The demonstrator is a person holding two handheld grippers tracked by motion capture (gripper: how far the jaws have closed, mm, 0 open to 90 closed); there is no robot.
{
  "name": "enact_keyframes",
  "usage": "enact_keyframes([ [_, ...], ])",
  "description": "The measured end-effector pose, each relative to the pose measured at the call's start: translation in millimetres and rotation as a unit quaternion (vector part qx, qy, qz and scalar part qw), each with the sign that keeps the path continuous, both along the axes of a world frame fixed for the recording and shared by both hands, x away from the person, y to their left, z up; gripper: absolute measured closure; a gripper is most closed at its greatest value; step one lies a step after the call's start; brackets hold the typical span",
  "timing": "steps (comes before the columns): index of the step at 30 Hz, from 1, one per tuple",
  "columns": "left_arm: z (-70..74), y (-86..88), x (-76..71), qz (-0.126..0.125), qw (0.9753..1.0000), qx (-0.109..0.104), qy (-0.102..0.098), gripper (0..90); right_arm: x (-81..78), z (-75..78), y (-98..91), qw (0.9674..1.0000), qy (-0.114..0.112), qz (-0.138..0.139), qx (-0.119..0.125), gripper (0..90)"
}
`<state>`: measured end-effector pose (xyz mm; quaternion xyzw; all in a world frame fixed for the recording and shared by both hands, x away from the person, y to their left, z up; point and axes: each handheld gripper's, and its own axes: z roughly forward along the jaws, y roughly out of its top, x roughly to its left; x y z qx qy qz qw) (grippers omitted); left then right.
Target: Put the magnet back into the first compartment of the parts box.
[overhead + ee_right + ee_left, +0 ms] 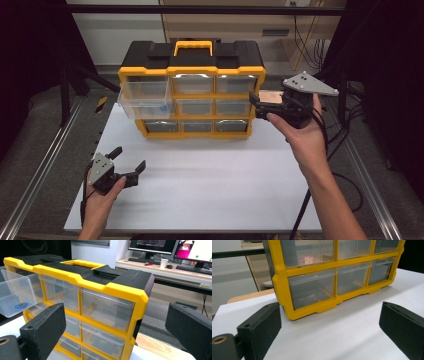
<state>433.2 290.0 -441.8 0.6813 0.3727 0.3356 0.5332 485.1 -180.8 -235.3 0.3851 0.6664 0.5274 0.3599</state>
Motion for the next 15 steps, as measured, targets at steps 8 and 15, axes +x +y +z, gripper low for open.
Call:
enact_keyframes([
  [8, -0.5, -0.6, 0.7, -0.002, 1.0, 0.001, 0.001, 3.7, -8.9, -1.8, -10.5, 1.0, -0.002, -0.004, 0.005, 3.3],
  [15, -0.6, 0.1, 0.7, 0.001, 1.0, -0.001, 0.001, 3.7, -12.6, -5.9, -17.2, 0.9999, 0.001, -0.008, 0.007, 3.3],
])
